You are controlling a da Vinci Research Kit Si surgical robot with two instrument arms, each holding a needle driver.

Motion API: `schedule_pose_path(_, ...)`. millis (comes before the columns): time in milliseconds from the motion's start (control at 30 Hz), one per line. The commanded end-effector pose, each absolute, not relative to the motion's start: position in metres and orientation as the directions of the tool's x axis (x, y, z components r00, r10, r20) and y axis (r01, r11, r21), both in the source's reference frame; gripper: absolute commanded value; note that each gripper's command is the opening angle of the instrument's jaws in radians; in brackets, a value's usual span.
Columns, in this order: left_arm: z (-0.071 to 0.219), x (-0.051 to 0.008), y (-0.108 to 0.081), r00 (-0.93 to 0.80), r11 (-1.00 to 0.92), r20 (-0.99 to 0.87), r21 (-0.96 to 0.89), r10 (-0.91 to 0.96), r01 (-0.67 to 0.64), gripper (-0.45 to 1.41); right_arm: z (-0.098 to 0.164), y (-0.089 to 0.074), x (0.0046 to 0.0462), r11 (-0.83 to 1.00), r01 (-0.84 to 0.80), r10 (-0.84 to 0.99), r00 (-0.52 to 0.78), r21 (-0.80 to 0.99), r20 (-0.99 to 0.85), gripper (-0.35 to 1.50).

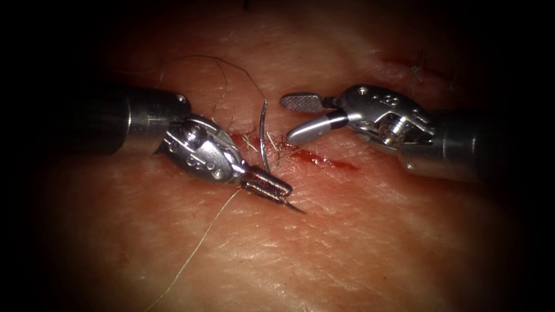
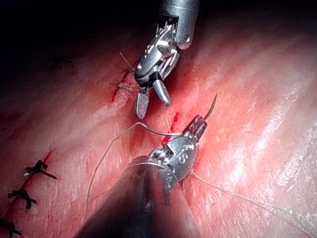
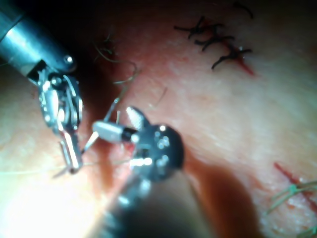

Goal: Wound Closure

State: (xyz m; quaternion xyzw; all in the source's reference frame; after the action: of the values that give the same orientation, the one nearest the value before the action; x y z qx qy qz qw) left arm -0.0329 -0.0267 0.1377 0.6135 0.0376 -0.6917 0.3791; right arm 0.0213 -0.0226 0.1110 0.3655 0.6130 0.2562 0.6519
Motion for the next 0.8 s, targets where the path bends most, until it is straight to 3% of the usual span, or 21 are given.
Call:
schedule_pose_path(33, 0.1383, -0.0335, -0.0269, 0.038, -0.711, -0.877, 0.414, -0.480, 0.569, -0.45, 0.1112, -0.0226, 0.0222, 0.602, 0.119, 0.781, 0.114, 0.789, -0.613, 0.77)
schedule_pose_path(667, 0.1381, -0.0340, -0.0273, 0.033, -0.706, -0.870, 0.420, -0.492, 0.571, -0.45, 0.1122, -0.0237, 0.0253, 0.581, 0.111, 0.802, 0.090, 0.806, -0.591, 0.72)
schedule_pose_path(700, 0.1381, -0.0340, -0.0273, 0.033, -0.706, -0.870, 0.420, -0.492, 0.570, -0.45, 0.1122, -0.0238, 0.0254, 0.582, 0.112, 0.802, 0.090, 0.806, -0.591, 0.67)
schedule_pose_path(767, 0.1381, -0.0341, -0.0273, 0.032, -0.706, -0.870, 0.420, -0.492, 0.570, -0.45, 0.1121, -0.0238, 0.0254, 0.581, 0.114, 0.802, 0.085, 0.806, -0.591, 0.37)
schedule_pose_path(800, 0.1381, -0.0342, -0.0273, 0.032, -0.706, -0.870, 0.420, -0.492, 0.570, -0.45, 0.1120, -0.0238, 0.0254, 0.581, 0.115, 0.803, 0.082, 0.806, -0.590, 0.34)
